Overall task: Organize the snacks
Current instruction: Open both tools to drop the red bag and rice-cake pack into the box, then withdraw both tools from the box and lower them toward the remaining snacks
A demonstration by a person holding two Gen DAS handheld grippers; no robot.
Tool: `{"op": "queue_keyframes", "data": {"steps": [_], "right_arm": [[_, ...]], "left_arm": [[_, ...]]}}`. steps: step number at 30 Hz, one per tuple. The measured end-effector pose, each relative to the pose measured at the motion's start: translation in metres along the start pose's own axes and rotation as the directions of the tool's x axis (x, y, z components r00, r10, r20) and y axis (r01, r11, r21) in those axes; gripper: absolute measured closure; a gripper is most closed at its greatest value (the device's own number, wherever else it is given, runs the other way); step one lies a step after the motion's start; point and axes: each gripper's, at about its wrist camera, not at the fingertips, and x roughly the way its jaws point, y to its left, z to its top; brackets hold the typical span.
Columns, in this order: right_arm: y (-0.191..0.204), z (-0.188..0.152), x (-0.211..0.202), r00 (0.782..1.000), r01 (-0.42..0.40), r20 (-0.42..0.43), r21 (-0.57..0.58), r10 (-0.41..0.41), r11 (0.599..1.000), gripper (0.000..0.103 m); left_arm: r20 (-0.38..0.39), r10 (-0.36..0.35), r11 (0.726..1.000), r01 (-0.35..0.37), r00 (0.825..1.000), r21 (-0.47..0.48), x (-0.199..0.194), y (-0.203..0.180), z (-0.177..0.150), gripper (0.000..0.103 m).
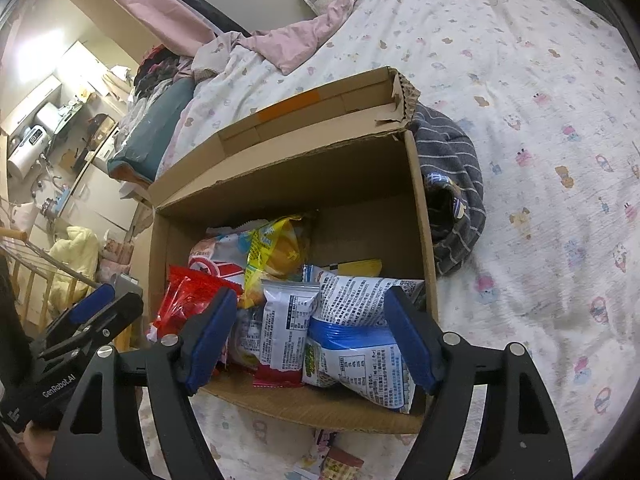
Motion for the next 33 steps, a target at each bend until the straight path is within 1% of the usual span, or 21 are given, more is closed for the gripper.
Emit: {"op": "queue_keyframes", "data": {"steps": [7,13,17,22,24,26,28,33], "right_arm": [[0.001,-0.001,0.002,1.000,0.011,-0.007,-0.005,-0.011,1.000,0.025],[0.004,-0.007,-0.007,1.000,0.007,0.018,-0.015,-0.007,1.000,0.025],[0.005,-0.016,-0.017,1.000,0.005,0.015,-0.016,-0.005,1.000,0.025],[0.007,-0.030,-0.038,0.999,-0.005,0.032,0.001,0.005,1.000,0.024],[0.009,-0.034,-0.044,0.999,0.002,0.040,-0.009,-0.001,1.000,0.023],[0.009,-0.041,-0.048,0.999,0.000,0.041,-0.006,0.000,1.000,0.022],[0.009,-0.046,-0.051,0.999,-0.005,0.038,-0.001,0.005,1.000,0.022],[0.010,-0.062,-0.058,1.000,-0.005,0.029,-0.001,0.005,1.000,0.021]], "left_arm": [[-0.001,-0.005,1.000,0.005,1.000,0.007,-0.001,-0.002,-0.003,0.018],[0.030,0.017,1.000,-0.017,0.999,0.013,-0.014,-0.001,-0.009,0.018],[0.048,-0.017,0.999,0.019,0.999,-0.033,-0.033,0.005,-0.012,0.018],[0.080,-0.034,0.999,0.036,0.996,-0.026,-0.054,0.004,-0.022,0.018],[0.075,-0.061,0.997,0.064,0.995,-0.038,-0.057,0.005,-0.027,0.018],[0.066,-0.108,0.992,0.112,0.992,-0.054,-0.059,0.004,-0.032,0.018],[0.066,-0.123,0.989,0.127,0.990,-0.073,-0.061,0.005,-0.035,0.018],[0.068,-0.087,0.991,0.093,0.994,-0.101,-0.068,0.011,-0.043,0.017]]}}
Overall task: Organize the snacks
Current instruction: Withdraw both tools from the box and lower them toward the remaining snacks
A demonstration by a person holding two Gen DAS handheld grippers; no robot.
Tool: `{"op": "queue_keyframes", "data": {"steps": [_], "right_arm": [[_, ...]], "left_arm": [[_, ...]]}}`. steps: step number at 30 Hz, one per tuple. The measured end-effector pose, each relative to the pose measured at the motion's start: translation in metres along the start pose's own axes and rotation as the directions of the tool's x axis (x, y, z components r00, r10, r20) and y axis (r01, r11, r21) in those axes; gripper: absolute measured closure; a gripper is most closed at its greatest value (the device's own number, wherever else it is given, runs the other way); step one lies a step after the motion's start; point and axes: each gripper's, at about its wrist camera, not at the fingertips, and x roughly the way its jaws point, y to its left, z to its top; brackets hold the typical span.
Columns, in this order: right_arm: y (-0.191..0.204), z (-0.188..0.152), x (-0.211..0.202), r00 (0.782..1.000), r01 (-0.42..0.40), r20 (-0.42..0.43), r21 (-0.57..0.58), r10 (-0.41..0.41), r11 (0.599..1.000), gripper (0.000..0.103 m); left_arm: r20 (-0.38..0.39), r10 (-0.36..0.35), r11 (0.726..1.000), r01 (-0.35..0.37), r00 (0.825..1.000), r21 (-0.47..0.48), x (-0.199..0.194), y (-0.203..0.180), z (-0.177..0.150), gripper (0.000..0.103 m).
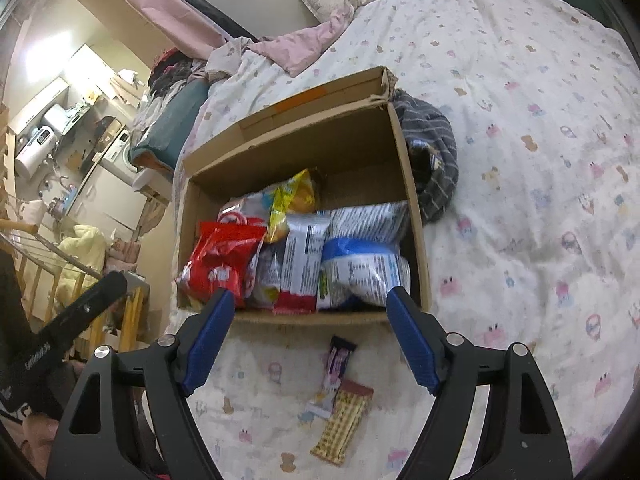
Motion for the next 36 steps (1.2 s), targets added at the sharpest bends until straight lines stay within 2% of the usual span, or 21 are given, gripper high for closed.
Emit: {"op": "queue_keyframes", "data": {"steps": [3,8,24,27,31,36], "right_arm": [[0.000,-0.008,-0.008,0.998,0.056,0.033,0.005,-0.056,0.998,0.011],[-0.006,-0.018,-0.012,0.999,0.049,0.023,0.029,-0.049,0.998,0.011],[-0.023,-0.046,-0.007,0.994,0.088,-0.062,0.040,-0.085,0.995,0.010],[-0.030,-0.051,-0.005,0.992,0.095,-0.085,0.045,-0.091,0.994,0.010],[-0.040,-0.060,0.007,0.983,0.098,-0.161,0.054,-0.088,0.994,0.010],[-0.047,-0.064,0.010,0.979,0.102,-0.183,0.076,-0.086,0.992,0.010]], "left_arm": [[0.010,0.023,1.000,-0.023,1.000,0.008,-0.005,0.001,-0.005,0.017],[-0.001,0.014,1.000,-0.014,1.000,-0.008,-0.008,0.004,-0.016,0.012],[-0.115,0.024,0.997,-0.015,0.993,0.077,0.011,-0.016,-0.044,0.012],[-0.150,0.023,0.997,-0.011,0.988,0.080,0.016,-0.016,-0.050,0.012],[-0.183,0.028,0.997,-0.014,0.983,0.078,0.023,-0.014,-0.054,0.012],[-0.210,0.024,0.998,-0.012,0.977,0.056,0.026,-0.008,-0.056,0.012]]}}
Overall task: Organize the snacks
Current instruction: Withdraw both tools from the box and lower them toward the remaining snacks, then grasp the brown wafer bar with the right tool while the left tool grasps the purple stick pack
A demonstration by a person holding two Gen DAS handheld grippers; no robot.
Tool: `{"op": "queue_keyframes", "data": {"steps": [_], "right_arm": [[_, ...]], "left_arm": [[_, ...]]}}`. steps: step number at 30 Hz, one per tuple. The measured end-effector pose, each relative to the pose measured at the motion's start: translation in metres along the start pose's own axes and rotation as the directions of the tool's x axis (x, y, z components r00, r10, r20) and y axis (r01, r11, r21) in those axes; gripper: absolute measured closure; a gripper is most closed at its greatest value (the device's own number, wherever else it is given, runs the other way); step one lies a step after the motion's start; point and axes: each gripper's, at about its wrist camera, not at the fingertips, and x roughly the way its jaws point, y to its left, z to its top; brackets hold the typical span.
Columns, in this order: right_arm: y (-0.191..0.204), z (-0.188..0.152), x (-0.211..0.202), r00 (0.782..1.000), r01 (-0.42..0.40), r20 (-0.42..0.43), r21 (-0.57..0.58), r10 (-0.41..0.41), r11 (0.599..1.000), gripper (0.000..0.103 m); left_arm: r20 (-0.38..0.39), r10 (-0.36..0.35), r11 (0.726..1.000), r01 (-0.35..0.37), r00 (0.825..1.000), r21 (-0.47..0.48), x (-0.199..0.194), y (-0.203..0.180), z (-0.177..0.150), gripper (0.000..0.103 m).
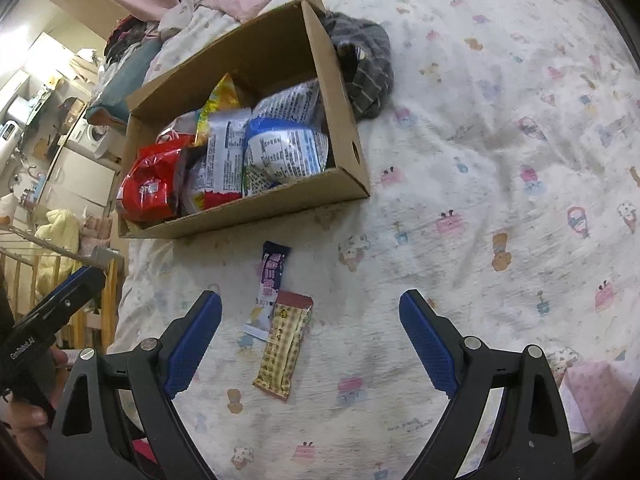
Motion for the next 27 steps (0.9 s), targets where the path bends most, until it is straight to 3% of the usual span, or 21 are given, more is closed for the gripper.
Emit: {"op": "queue_keyframes", "data": {"steps": [8,15,16,18,20,23,25,26,27], "right_arm": [[-0.005,0.001,0.029,0.993,-0.013,-0.116,0.071,0.021,0.997,0.010],[0.010,-0.003,0.055,0.971,-0.070,-0.224,0.067,0.084,0.995,0.012],[0.016,-0.004,0.059,0.969,-0.064,-0.238,0.042,0.072,0.997,0.015],[0.027,-0.007,0.069,0.963,-0.035,-0.267,-0.011,0.031,0.999,0.034],[0.030,-0.012,0.084,0.949,-0.017,-0.316,-0.026,0.008,1.000,0.044],[0.031,-0.020,0.101,0.930,0.012,-0.366,-0.040,-0.026,0.999,0.045],[0.034,-0.022,0.102,0.929,0.023,-0.366,-0.070,-0.048,0.997,0.052],[0.034,-0.023,0.100,0.930,0.033,-0.362,-0.086,-0.062,0.996,0.066],[0.034,-0.023,0.098,0.931,0.029,-0.360,-0.086,-0.058,0.996,0.071]], "left_arm": [[-0.025,0.026,0.998,-0.028,0.999,-0.048,0.009,0.015,-0.001,0.012],[-0.037,0.032,0.995,-0.035,0.999,-0.088,0.010,0.034,-0.003,0.012],[-0.038,0.032,0.995,-0.036,0.999,-0.089,0.010,0.036,-0.003,0.012],[-0.042,0.038,0.995,-0.042,0.998,-0.089,0.010,0.040,-0.005,0.012],[-0.046,0.043,0.995,-0.047,0.998,-0.093,0.010,0.044,-0.006,0.012],[-0.052,0.044,0.994,-0.049,0.998,-0.101,0.010,0.049,-0.008,0.012],[-0.057,0.045,0.993,-0.051,0.997,-0.104,0.010,0.050,-0.010,0.012],[-0.060,0.044,0.993,-0.050,0.997,-0.105,0.010,0.050,-0.010,0.012],[-0.064,0.042,0.993,-0.048,0.997,-0.106,0.010,0.049,-0.010,0.012]]}}
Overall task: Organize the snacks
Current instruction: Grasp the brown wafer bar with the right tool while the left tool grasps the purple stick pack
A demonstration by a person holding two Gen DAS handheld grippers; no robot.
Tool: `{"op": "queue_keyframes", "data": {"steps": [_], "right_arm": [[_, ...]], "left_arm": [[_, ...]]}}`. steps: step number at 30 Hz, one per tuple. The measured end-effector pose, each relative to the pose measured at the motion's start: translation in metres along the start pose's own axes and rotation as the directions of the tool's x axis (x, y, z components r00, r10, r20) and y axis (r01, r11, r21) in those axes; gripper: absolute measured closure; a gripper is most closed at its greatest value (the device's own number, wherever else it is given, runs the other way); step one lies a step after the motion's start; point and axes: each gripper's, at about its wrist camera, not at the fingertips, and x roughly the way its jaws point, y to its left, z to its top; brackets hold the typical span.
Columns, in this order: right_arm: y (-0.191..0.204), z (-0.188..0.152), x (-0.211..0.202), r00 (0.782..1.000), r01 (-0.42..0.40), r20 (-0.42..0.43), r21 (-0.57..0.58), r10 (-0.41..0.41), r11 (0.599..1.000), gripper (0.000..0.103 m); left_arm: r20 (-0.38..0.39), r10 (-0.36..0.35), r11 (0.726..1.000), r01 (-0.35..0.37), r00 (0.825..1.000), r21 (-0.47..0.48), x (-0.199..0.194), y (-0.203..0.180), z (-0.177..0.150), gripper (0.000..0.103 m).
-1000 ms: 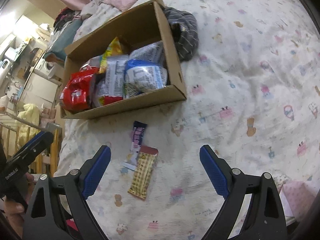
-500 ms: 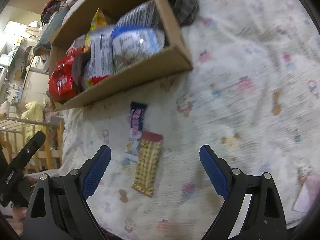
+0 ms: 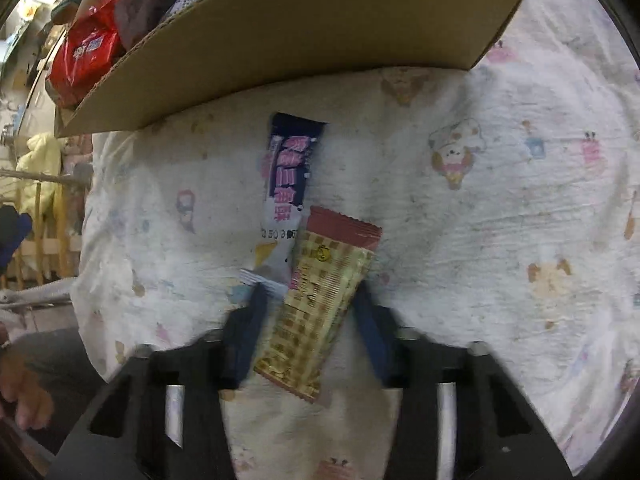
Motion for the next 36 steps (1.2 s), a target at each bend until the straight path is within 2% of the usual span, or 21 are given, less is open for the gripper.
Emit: {"op": "queue_keyframes", "data": {"steps": [6,8,16,20,22,27,31,32,33,35,36], "right_arm": [[-0.003,-0.013,-0.020,0.997,-0.066,0.030,-0.032,0.067,0.997,0.074],[-0.010,-0.013,-0.032,0.996,-0.069,0.063,-0.031,0.071,0.997,0.074],[-0.058,-0.014,-0.068,0.977,-0.098,0.195,0.070,0.082,0.993,0.074],[-0.075,-0.017,-0.079,0.970,-0.108,0.230,0.105,0.081,0.989,0.074],[-0.084,-0.019,-0.087,0.965,-0.114,0.250,0.126,0.080,0.986,0.074],[-0.099,-0.019,-0.098,0.957,-0.136,0.274,0.150,0.091,0.979,0.074],[-0.098,-0.015,-0.098,0.958,-0.119,0.277,0.156,0.072,0.981,0.074],[-0.099,-0.014,-0.099,0.958,-0.116,0.278,0.158,0.069,0.981,0.074],[-0.094,-0.015,-0.096,0.958,-0.117,0.279,0.159,0.069,0.980,0.074],[-0.090,-0.013,-0.096,0.957,-0.124,0.281,0.152,0.077,0.981,0.074],[-0.088,-0.013,-0.096,0.956,-0.124,0.284,0.148,0.078,0.981,0.074]], "left_arm": [[-0.025,-0.024,0.999,0.025,0.999,0.035,0.007,-0.024,0.000,0.012],[-0.033,-0.030,0.998,0.032,0.999,0.061,0.011,-0.037,-0.002,0.012],[-0.111,-0.019,0.984,0.038,0.994,0.172,0.050,-0.107,-0.011,0.012],[-0.135,-0.003,0.985,0.026,0.991,0.168,0.069,-0.134,-0.013,0.013],[-0.165,0.012,0.989,0.013,0.986,0.148,0.085,-0.142,-0.014,0.018],[-0.275,0.016,0.997,0.005,0.961,0.073,0.124,-0.150,-0.026,0.043],[-0.277,0.085,0.991,-0.053,0.957,0.122,0.131,-0.157,-0.032,0.050],[-0.276,0.086,0.990,-0.052,0.957,0.130,0.131,-0.158,-0.032,0.056],[-0.275,0.090,0.989,-0.053,0.957,0.140,0.130,-0.159,-0.033,0.068],[-0.282,0.091,0.989,-0.053,0.955,0.141,0.130,-0.159,-0.032,0.085],[-0.289,0.085,0.989,-0.045,0.954,0.142,0.129,-0.159,-0.032,0.087]]}}
